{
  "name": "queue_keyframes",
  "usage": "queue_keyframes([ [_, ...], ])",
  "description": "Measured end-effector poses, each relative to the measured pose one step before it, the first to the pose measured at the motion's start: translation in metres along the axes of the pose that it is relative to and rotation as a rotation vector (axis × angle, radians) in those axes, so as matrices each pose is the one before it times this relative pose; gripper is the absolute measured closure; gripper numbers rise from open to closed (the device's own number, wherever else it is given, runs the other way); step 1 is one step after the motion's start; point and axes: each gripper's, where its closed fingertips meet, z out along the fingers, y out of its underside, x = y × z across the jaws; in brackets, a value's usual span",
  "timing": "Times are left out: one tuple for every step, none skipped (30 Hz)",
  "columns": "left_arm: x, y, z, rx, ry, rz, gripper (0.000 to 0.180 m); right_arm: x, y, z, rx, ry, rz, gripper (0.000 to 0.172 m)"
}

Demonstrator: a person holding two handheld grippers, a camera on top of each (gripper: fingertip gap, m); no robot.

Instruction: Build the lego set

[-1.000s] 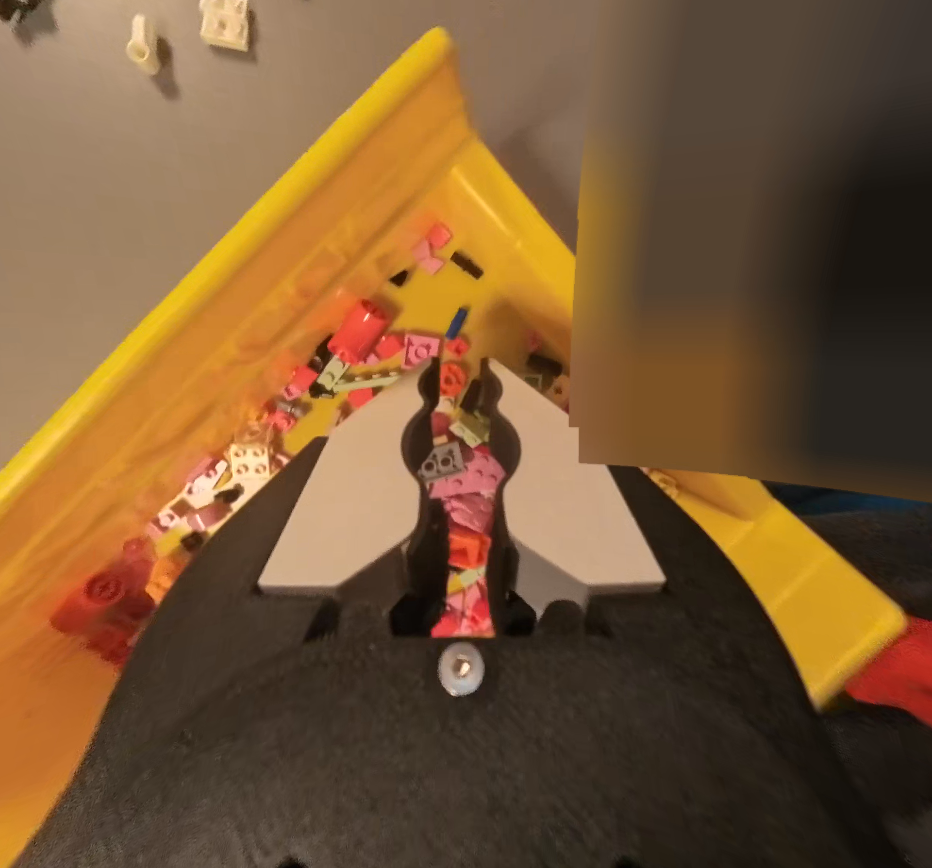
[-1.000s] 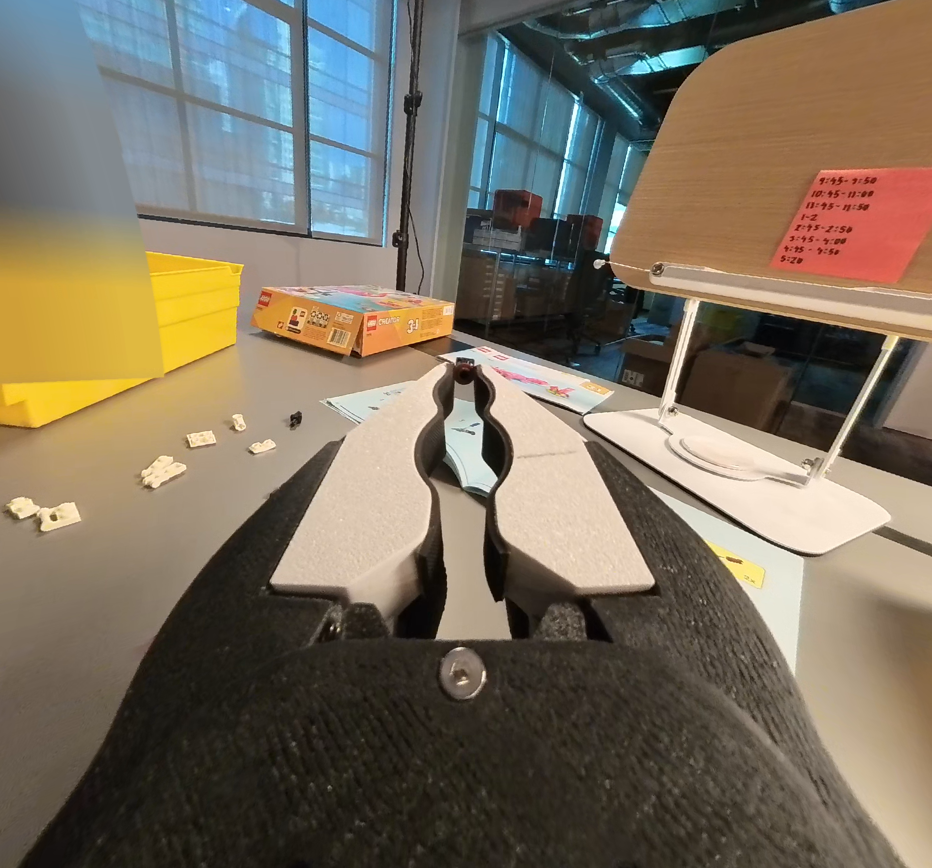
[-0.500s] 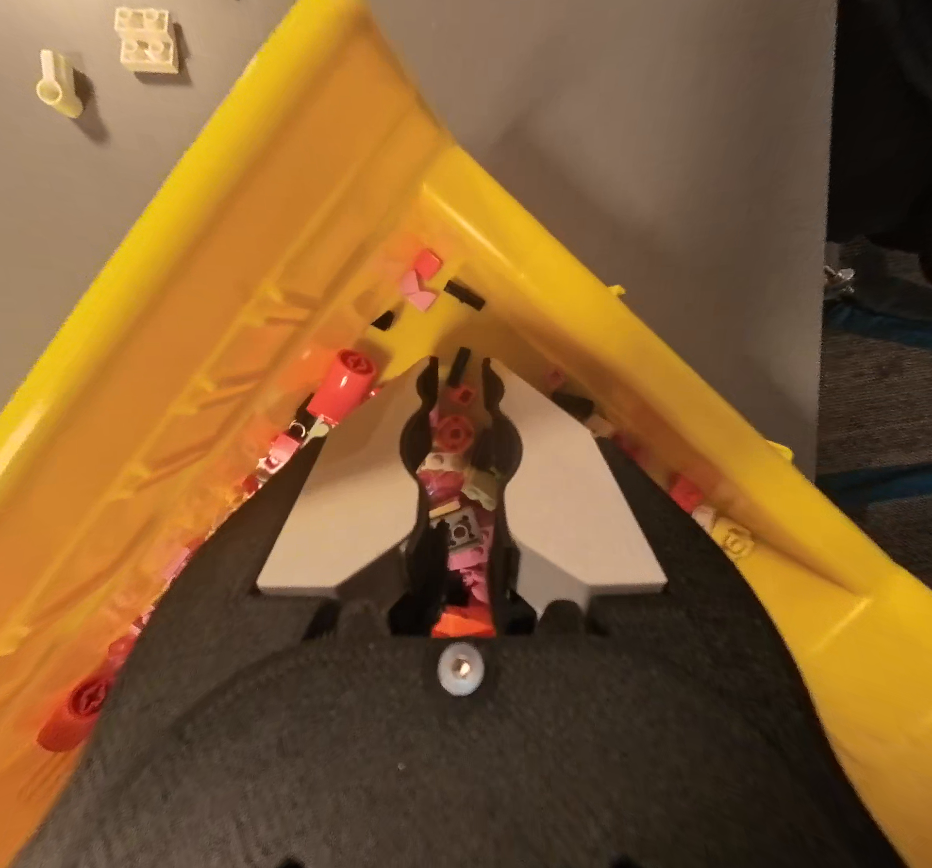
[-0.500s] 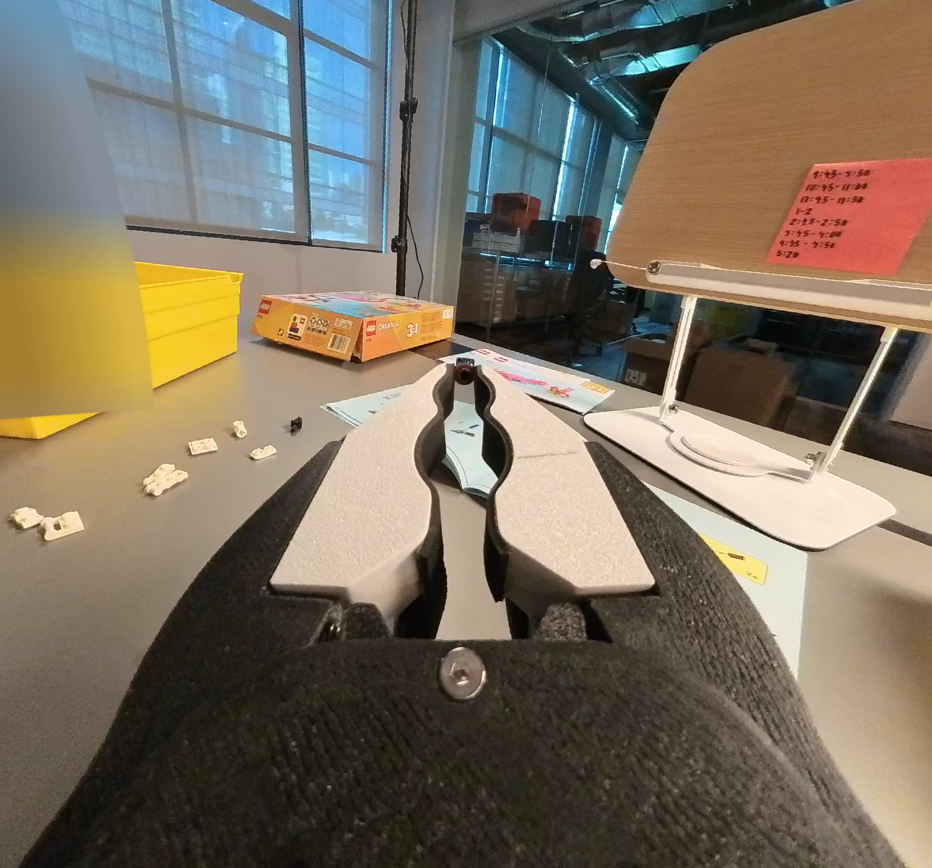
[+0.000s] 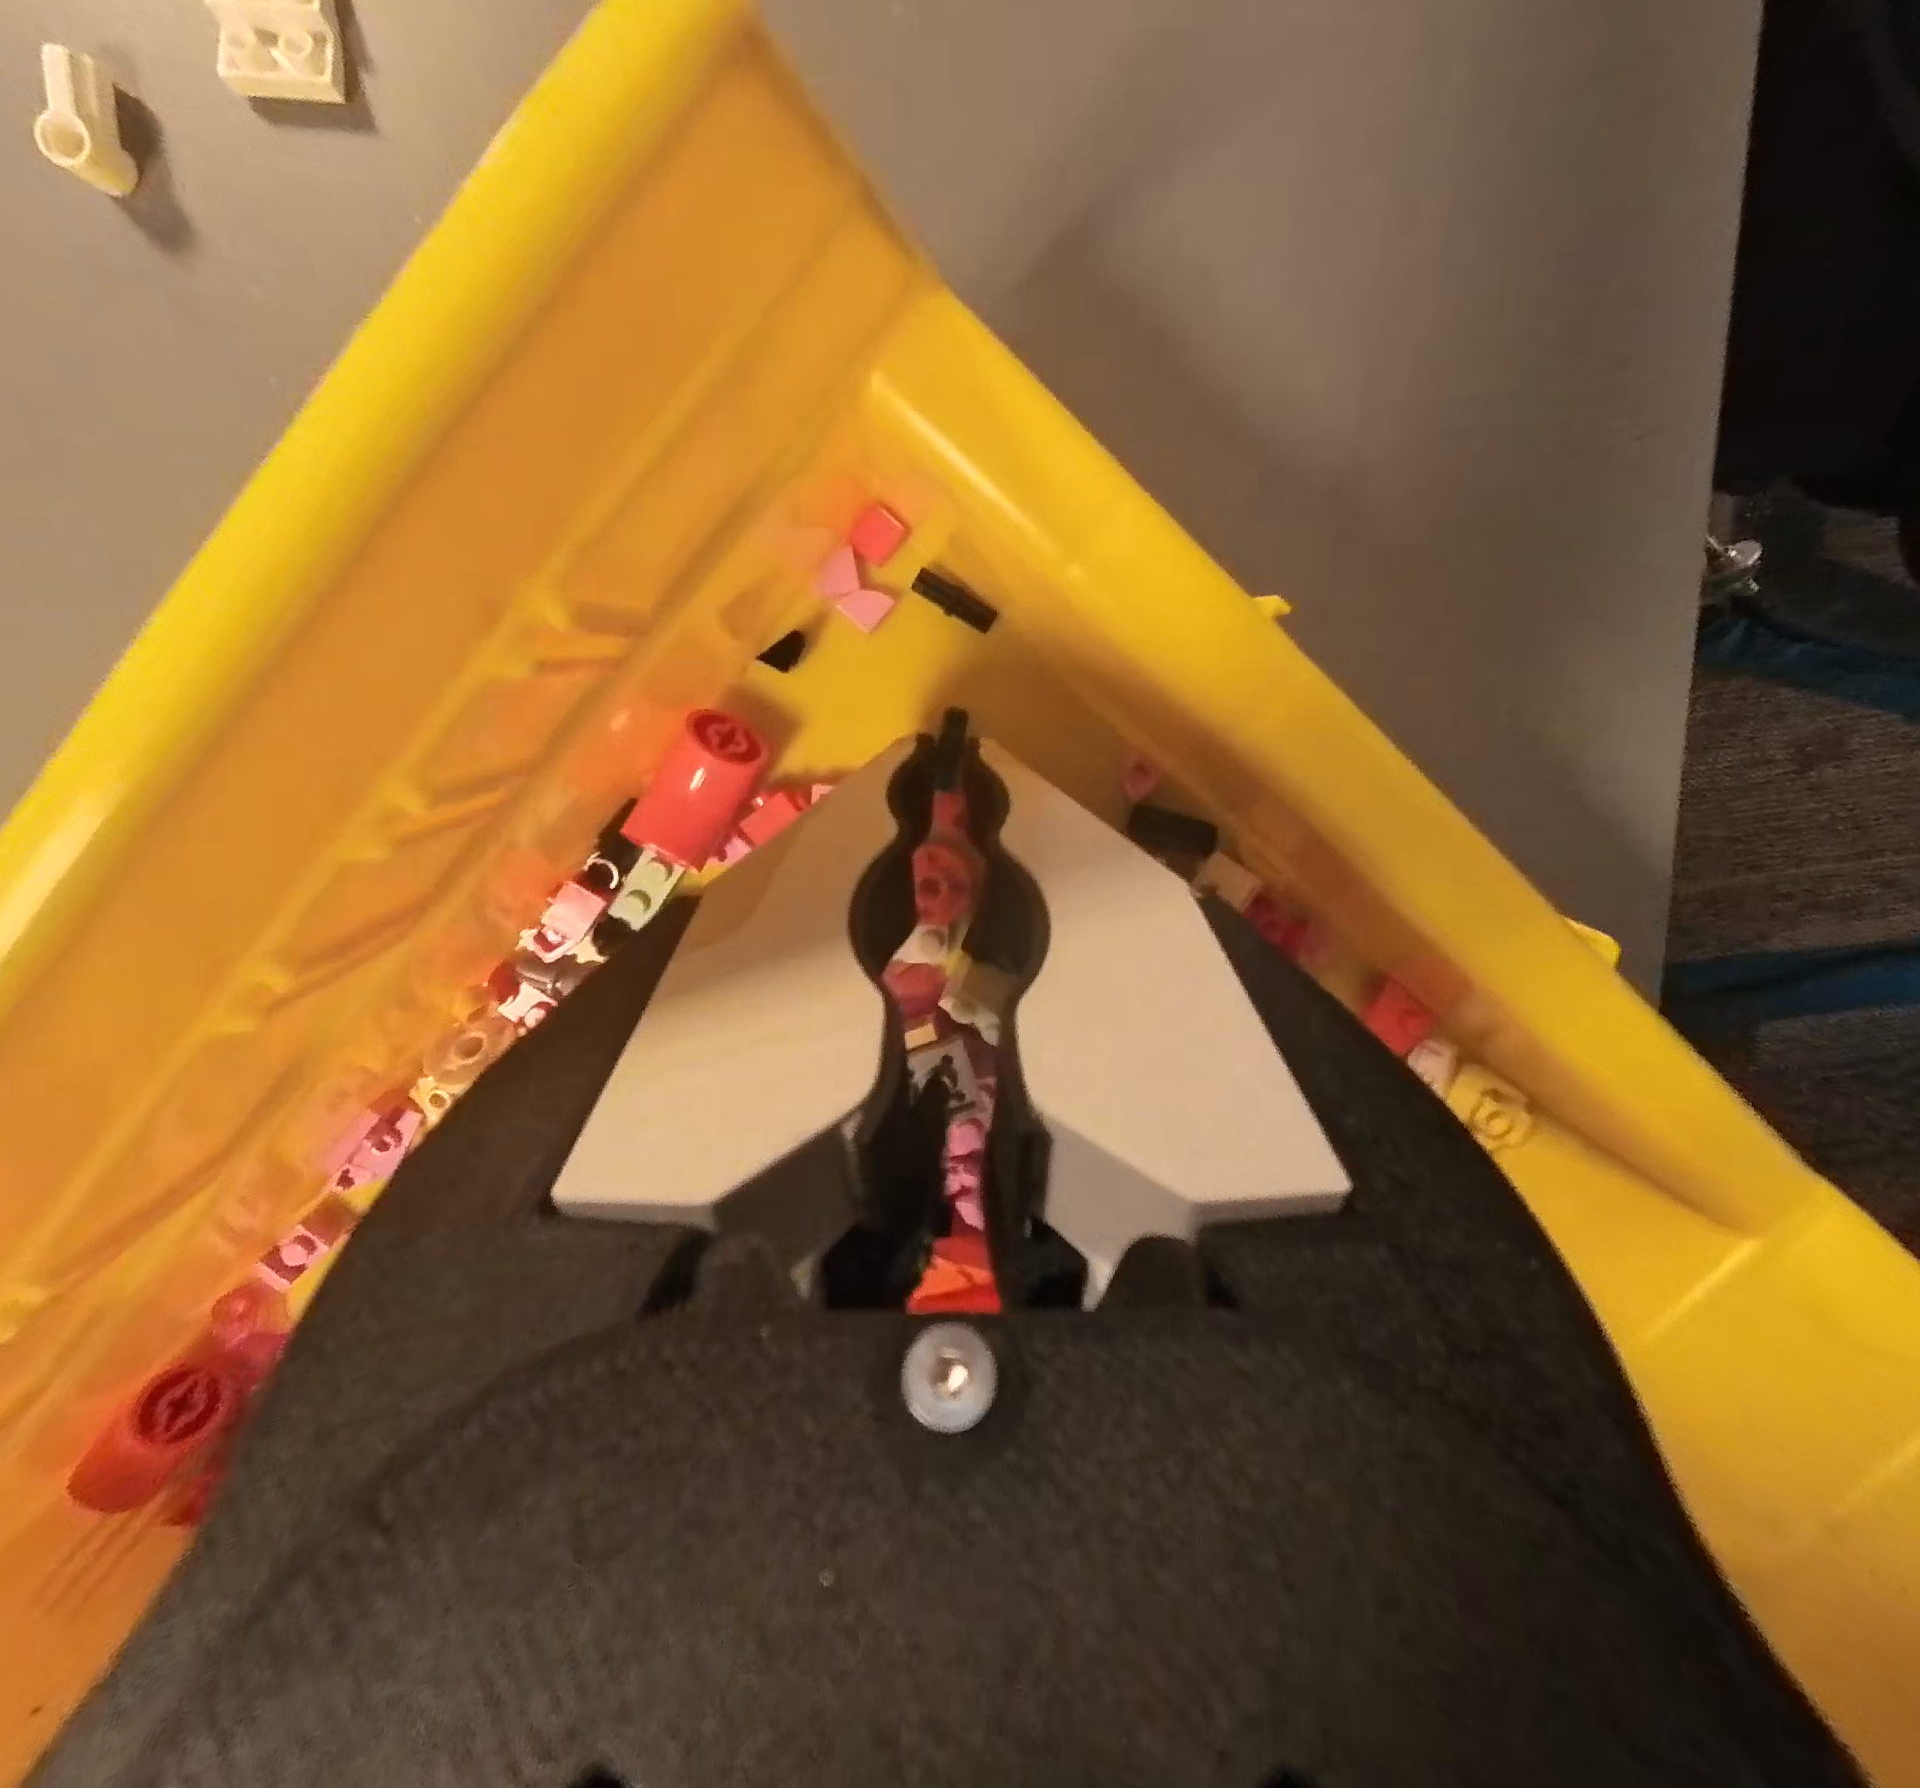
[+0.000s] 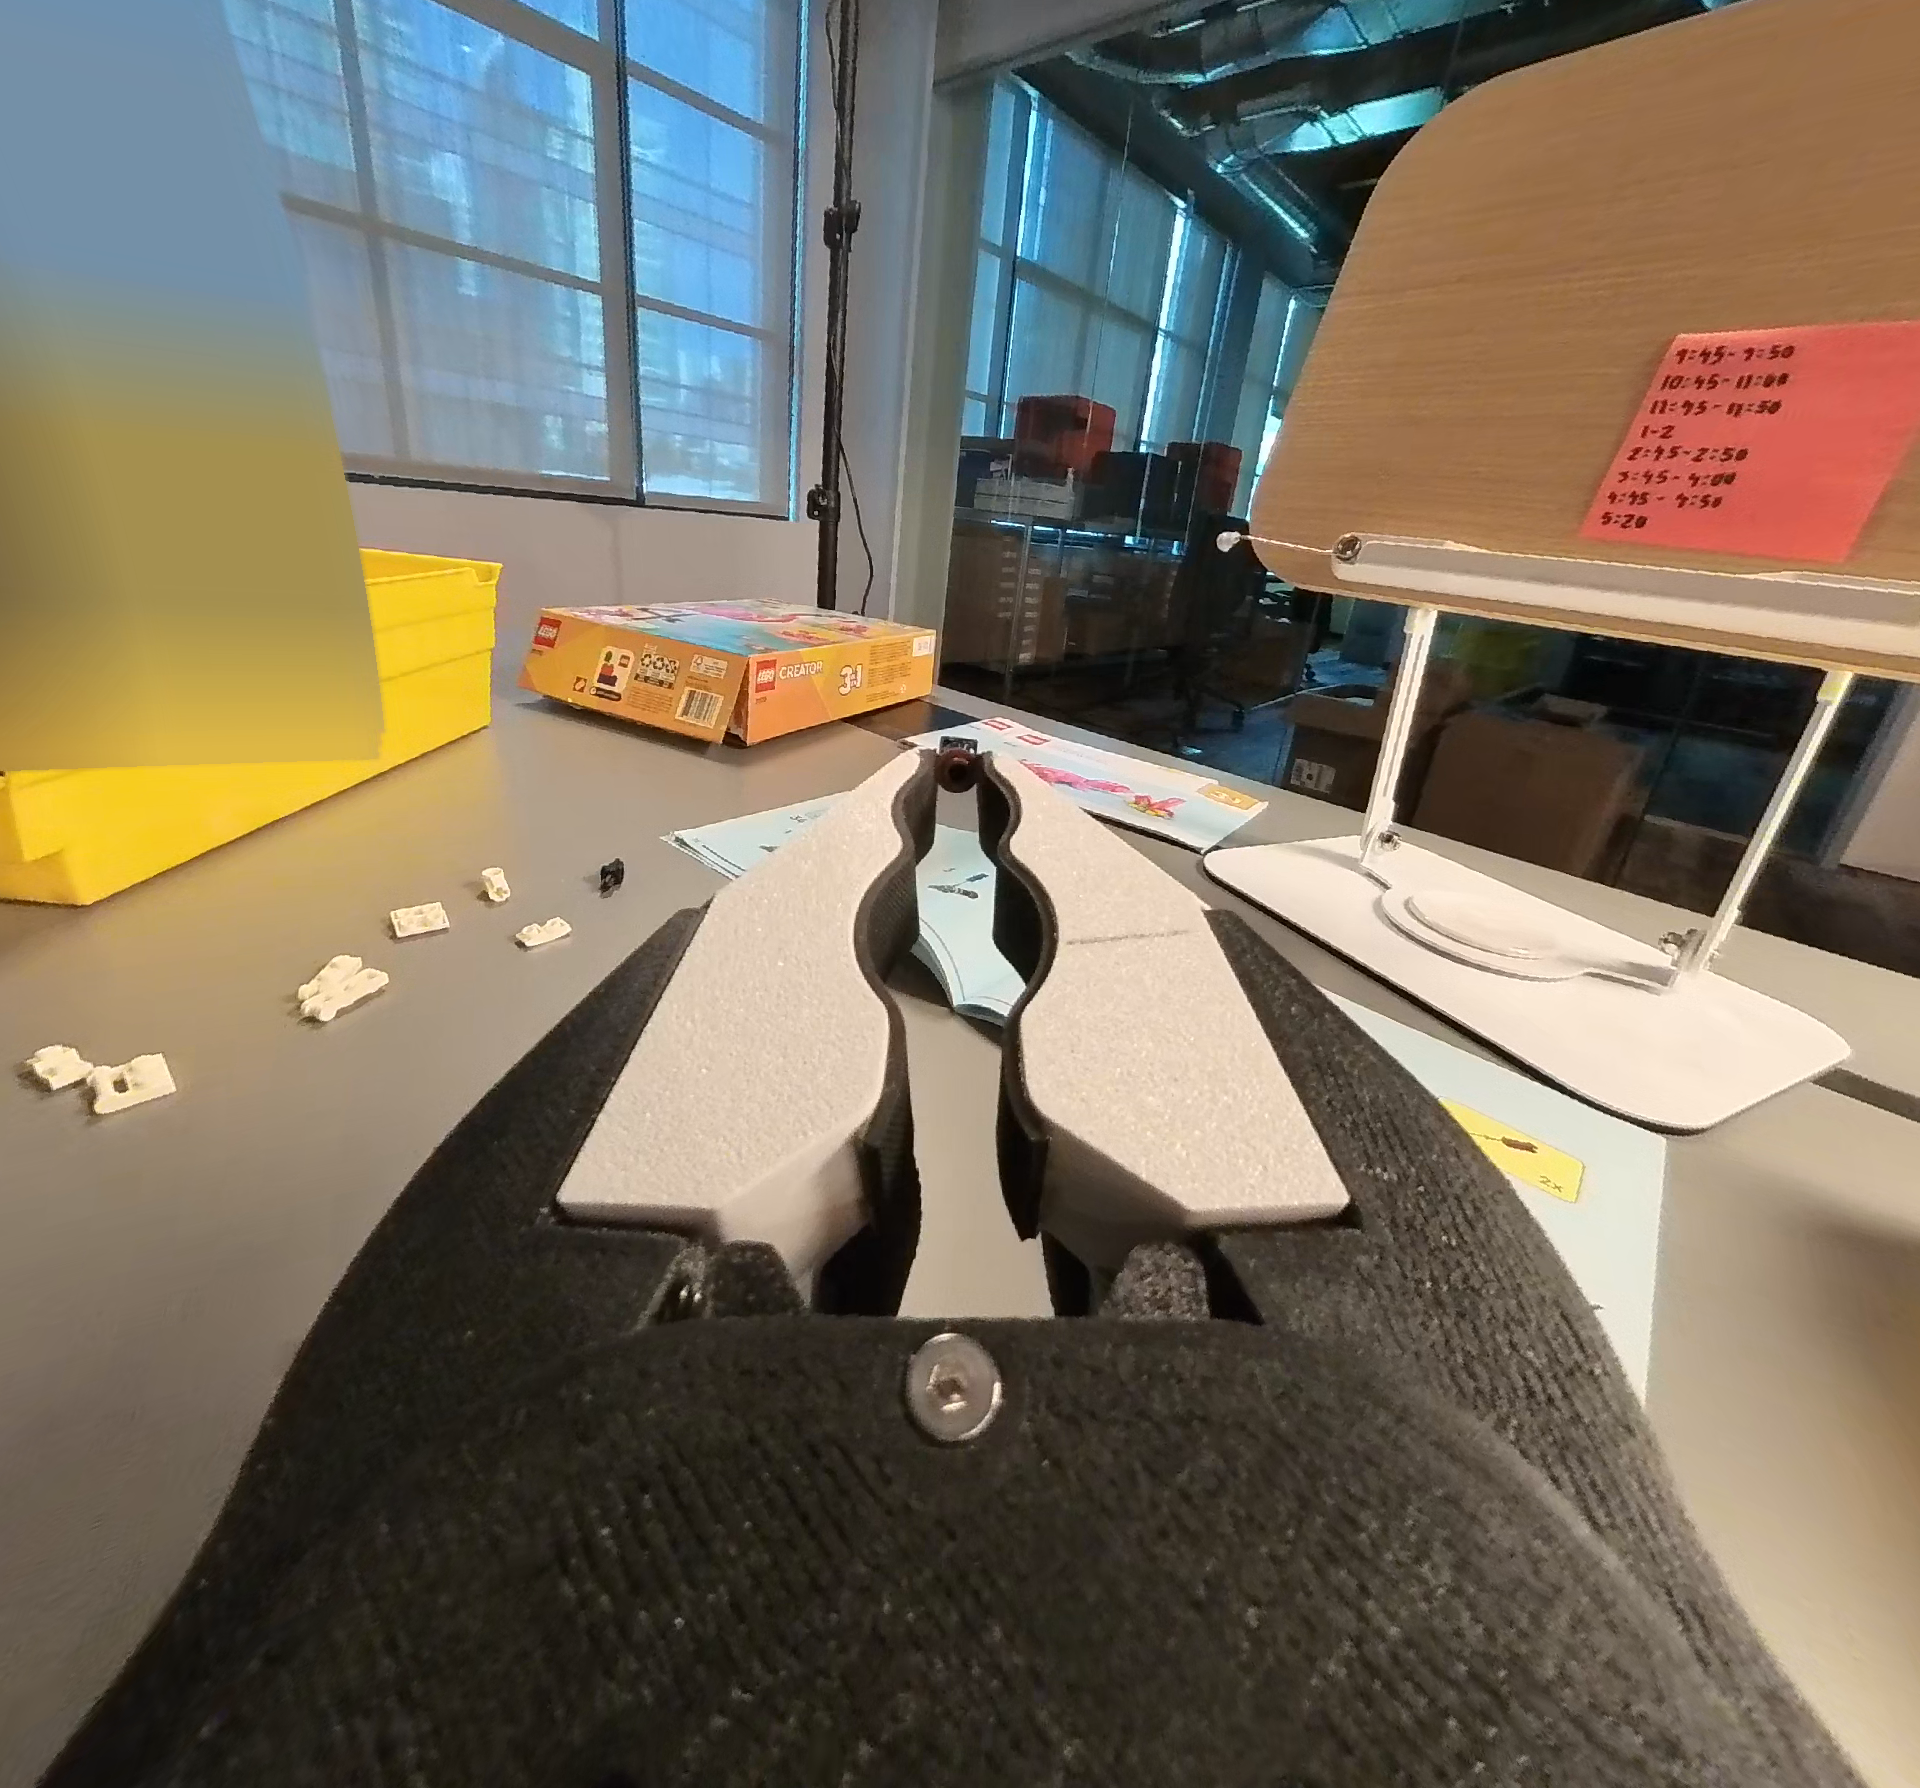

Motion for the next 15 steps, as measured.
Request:
queue_keyframes([
  [0.00005,0.00007,0.00001,0.0037,0.001,-0.0055,0.176,-0.00002,-0.00001,0.00001,0.0001,-0.0009,0.0001,0.166],
  [-0.00003,-0.00007,-0.00005,0.003,0.0006,-0.0048,0.176,-0.00018,0.00008,0.00007,-0.0004,-0.0013,0.0,0.166],
  [0.00004,-0.00001,0.00005,0.0025,-0.0007,-0.0024,0.176,-0.00011,0.00006,0.00006,-0.0009,-0.0012,0.0007,0.166],
  [-0.00011,-0.00001,-0.00003,0.0031,-0.002,-0.0005,0.176,-0.00001,0.00008,0.00009,-0.0003,-0.0008,0.0012,0.166],
  [-0.00005,-0.0001,0.00001,0.0044,-0.0012,-0.0027,0.176,0.00015,-0.00004,-0.00014,0.0009,-0.0003,0.0015,0.166],
  [0.00004,-0.00013,0.0,0.0057,0.0009,-0.0054,0.176,0.0001,-0.00012,-0.00003,0.0008,0.0,0.0016,0.166],
  [0.00009,-0.00009,-0.00002,0.0064,0.0024,-0.005,0.176,0.00011,-0.00003,-0.00007,0.0002,-0.0001,0.0011,0.166],
  [-0.00008,-0.00011,-0.00004,0.0061,0.003,-0.0046,0.176,0.00001,-0.00001,0.00001,0.0001,-0.0005,0.0003,0.166],
  [0.00002,-0.00019,-0.00003,0.0053,0.0035,-0.0045,0.176,-0.00013,0.00001,0.0,-0.0001,-0.0009,0.0001,0.166],
  [0.00003,-0.00022,-0.00002,0.0039,0.0032,-0.0025,0.176,-0.00007,0.00004,0.0001,-0.0001,-0.001,0.0003,0.166],
  [-0.00013,-0.00029,0.00009,0.0023,0.0026,-0.0008,0.176,-0.00003,-0.00005,-0.00007,0.0003,-0.0006,0.0007,0.166],
  [-0.0003,-0.00073,0.00024,0.0022,0.0025,-0.0024,0.176,0.00002,-0.0001,-0.00005,0.0006,-0.0002,0.0008,0.166],
  [-0.00019,-0.00075,0.00025,0.0014,0.002,-0.0032,0.176,0.00022,0.00003,-0.00007,0.0006,0.0002,0.0015,0.166],
  [-0.00014,-0.00048,0.00027,0.0001,0.0006,-0.0017,0.176,0.00022,-0.00006,-0.00005,0.0005,0.0003,0.0019,0.166],
  [-0.00013,-0.00025,0.00011,0.0004,-0.001,0.0006,0.176,0.00021,-0.00007,-0.00004,0.0006,0.0002,0.0017,0.166],
])
